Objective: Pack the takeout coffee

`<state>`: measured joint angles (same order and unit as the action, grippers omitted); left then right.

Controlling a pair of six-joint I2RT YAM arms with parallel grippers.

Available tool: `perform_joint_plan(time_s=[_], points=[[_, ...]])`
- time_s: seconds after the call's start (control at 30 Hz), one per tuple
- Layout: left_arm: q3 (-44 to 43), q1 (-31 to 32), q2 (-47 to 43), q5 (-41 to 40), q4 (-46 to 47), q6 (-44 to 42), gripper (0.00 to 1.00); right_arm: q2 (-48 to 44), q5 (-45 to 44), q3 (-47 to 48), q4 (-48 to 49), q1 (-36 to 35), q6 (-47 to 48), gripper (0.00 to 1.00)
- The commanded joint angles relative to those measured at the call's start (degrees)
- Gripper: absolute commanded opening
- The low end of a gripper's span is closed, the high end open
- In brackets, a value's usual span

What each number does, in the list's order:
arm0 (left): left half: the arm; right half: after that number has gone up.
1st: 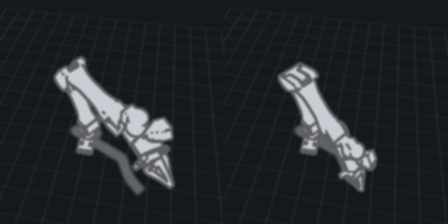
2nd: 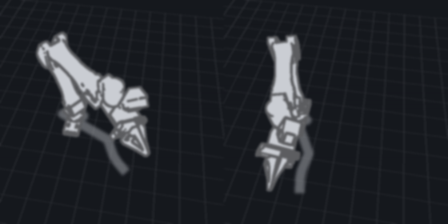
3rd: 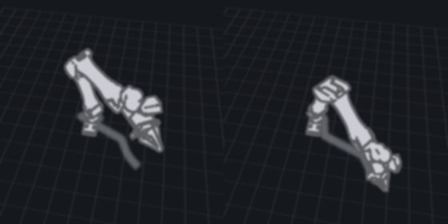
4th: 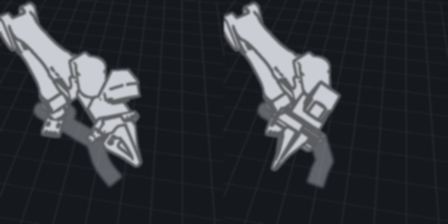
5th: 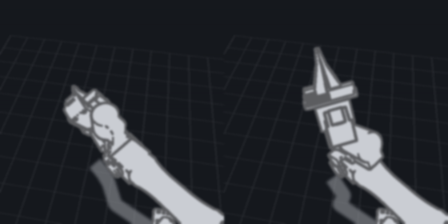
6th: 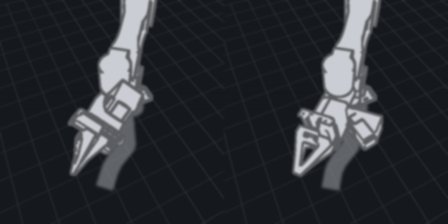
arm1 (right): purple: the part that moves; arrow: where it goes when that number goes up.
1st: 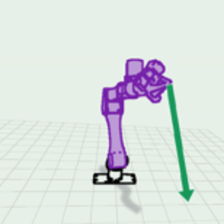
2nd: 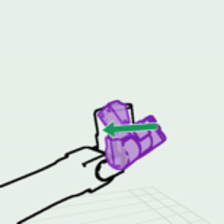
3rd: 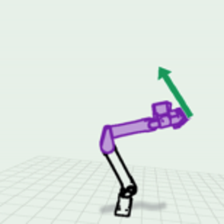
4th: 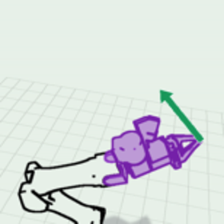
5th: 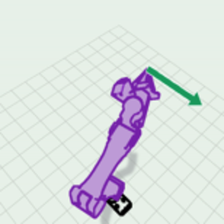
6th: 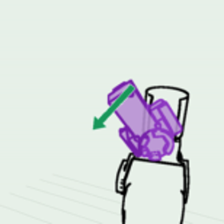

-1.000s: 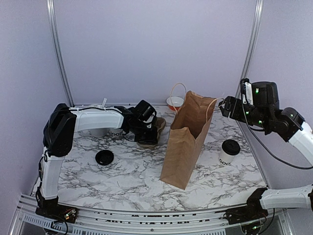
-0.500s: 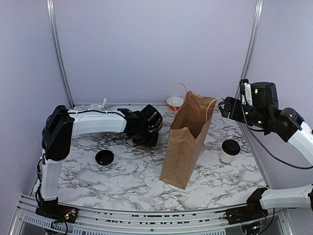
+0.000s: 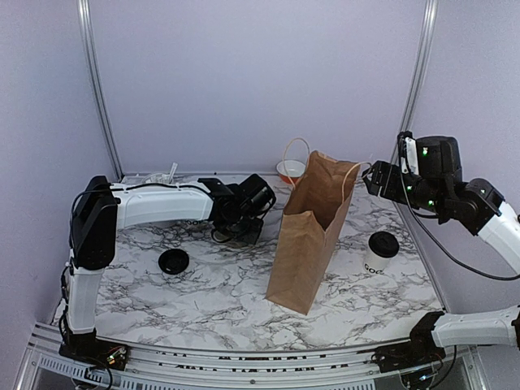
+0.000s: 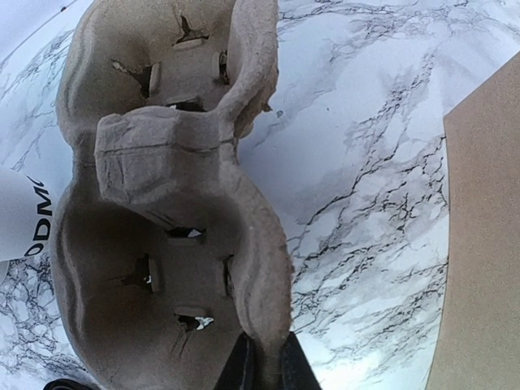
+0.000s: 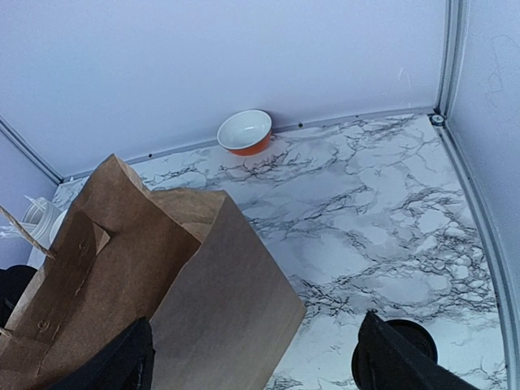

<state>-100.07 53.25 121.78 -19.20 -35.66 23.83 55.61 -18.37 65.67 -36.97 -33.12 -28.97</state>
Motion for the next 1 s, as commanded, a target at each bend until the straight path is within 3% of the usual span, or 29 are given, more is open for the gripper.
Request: perform_joint_plan(time_s=[0.0, 0.2, 0.73, 0.97], points=[[-1.70, 0.09, -3.05, -0.61, -1.93, -1.47, 0.06, 0.00, 0.27, 0.13, 0.68, 0.52, -0.78, 0.84], [-0.07, 0.10, -2.90, -1.15, -1.85, -1.33, 0.06, -0.32, -0.08, -0.09, 0.41, 0.52, -0.65, 0.84], [1.42, 2.14, -2.33, -12.33, -3.80, -3.94, 0.07, 0.28, 0.50, -0.46, 1.11, 0.51, -0.70, 0.84], [1.24, 3.25, -2.38, -13.65, -4.11, -4.68, 0.13, 0.45, 0.52, -0.27, 1.03, 0.52, -0.65, 0.84]])
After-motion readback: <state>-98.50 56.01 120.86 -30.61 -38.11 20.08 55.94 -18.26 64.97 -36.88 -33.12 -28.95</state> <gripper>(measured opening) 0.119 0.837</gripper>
